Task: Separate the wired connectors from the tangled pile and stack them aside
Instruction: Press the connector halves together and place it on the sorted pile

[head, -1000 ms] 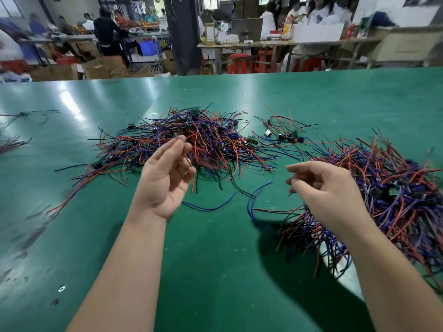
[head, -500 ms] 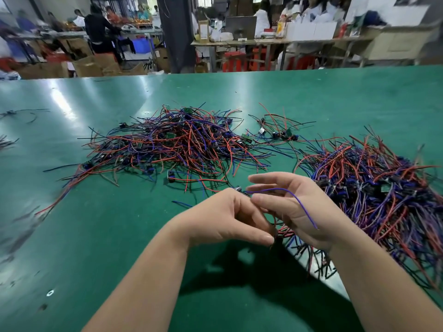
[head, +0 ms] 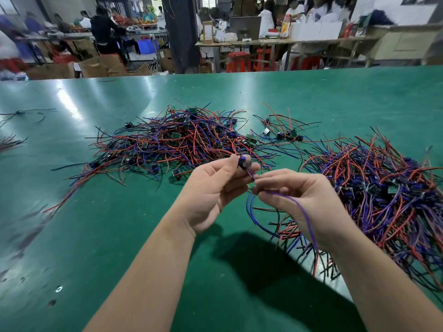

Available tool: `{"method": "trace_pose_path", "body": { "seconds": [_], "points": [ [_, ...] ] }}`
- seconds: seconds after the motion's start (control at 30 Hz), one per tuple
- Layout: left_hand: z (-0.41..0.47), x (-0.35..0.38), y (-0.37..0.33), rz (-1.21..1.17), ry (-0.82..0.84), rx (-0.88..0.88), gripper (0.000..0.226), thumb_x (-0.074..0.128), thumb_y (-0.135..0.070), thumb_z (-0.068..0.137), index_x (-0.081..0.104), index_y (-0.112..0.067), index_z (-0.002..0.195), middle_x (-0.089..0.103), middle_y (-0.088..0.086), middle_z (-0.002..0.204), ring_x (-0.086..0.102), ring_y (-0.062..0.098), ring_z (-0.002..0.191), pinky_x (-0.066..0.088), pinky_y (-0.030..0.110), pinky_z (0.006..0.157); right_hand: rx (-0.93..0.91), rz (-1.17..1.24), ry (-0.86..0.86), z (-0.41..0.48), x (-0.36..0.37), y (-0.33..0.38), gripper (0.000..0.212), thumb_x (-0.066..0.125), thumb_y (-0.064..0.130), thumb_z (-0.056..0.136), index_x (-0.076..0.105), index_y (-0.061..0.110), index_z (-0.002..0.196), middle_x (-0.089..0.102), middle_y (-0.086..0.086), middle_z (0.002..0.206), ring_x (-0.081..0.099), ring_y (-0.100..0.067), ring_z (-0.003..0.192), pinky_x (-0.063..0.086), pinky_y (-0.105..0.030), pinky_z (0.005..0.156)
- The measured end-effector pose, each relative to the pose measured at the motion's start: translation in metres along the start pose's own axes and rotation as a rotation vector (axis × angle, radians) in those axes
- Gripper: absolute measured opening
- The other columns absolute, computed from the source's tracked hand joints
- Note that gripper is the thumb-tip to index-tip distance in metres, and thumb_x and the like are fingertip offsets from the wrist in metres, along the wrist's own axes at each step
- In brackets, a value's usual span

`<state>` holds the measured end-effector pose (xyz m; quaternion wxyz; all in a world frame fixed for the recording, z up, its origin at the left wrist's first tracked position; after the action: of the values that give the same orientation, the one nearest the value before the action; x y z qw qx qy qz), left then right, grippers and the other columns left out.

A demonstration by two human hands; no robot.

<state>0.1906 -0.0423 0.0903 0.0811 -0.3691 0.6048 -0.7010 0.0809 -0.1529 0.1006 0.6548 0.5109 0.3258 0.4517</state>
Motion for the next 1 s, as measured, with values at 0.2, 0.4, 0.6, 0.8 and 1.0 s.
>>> {"method": "trace_pose_path", "body": {
  "seconds": [0.2, 0.4, 0.6, 0.8, 1.0],
  "points": [
    [-0.003, 0.005, -0.002, -0.108, 0.060, 0.036, 0.035, 0.048, -0.027, 0.085, 0.064, -0.009, 0.109, 0.070, 0.000, 0.082, 0.066, 0.012, 0.072, 0.056, 0.024, 0.072, 0.029, -0.083, -0.023, -0.003, 0.005, -0.003, 0.043, 0.054, -0.021, 0.080, 0.075, 0.014, 0.070, 0.073, -0.003, 0.079, 0.068, -0.011, 0.078, 0.051, -0.020, 0.073],
    [-0.010, 0.018, 0.000, -0.015, 0.224, -0.037, 0.034, 0.043, -0.023, 0.090, 0.061, -0.005, 0.111, 0.068, -0.001, 0.076, 0.059, 0.007, 0.059, 0.052, 0.019, 0.063, 0.220, 0.306, -0.154, 0.003, -0.004, -0.006, 0.027, 0.055, 0.020, 0.086, 0.070, 0.001, 0.098, 0.064, -0.010, 0.079, 0.055, -0.012, 0.064, 0.044, -0.018, 0.055],
    [-0.013, 0.023, 0.009, 0.065, 0.261, -0.126, 0.027, 0.062, -0.035, 0.079, 0.075, -0.013, 0.084, 0.072, 0.004, 0.078, 0.061, 0.008, 0.056, 0.052, 0.018, 0.058, 0.216, 0.361, -0.065, 0.003, -0.002, -0.005, 0.018, 0.063, 0.018, 0.073, 0.076, 0.010, 0.082, 0.067, -0.006, 0.070, 0.054, -0.012, 0.055, 0.047, -0.019, 0.054],
    [-0.012, 0.021, 0.011, 0.257, 0.089, -0.188, 0.040, 0.067, -0.053, 0.063, 0.076, -0.016, 0.074, 0.073, 0.007, 0.079, 0.067, 0.012, 0.059, 0.053, 0.021, 0.048, 0.205, 0.209, -0.133, 0.003, -0.005, -0.010, 0.012, 0.074, 0.026, 0.058, 0.072, 0.016, 0.065, 0.067, -0.001, 0.064, 0.059, -0.009, 0.059, 0.047, -0.019, 0.058],
    [-0.015, 0.022, 0.012, 0.337, 0.010, -0.138, 0.031, 0.072, -0.033, 0.063, 0.070, -0.008, 0.080, 0.070, 0.004, 0.069, 0.065, 0.010, 0.056, 0.053, 0.020, 0.050, 0.214, 0.133, -0.211, 0.003, -0.011, -0.011, 0.012, 0.075, 0.026, 0.055, 0.072, 0.018, 0.063, 0.065, -0.001, 0.063, 0.054, -0.007, 0.055, 0.041, -0.016, 0.051]
  ]
}}
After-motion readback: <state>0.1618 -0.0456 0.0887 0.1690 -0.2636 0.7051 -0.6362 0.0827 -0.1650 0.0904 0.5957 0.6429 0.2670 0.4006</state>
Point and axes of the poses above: each hand's wrist, its own z-axis towards the middle knuckle, its own x-axis out of the palm, y = z × x, the point moved 3 cm from there along z, towards the middle knuckle
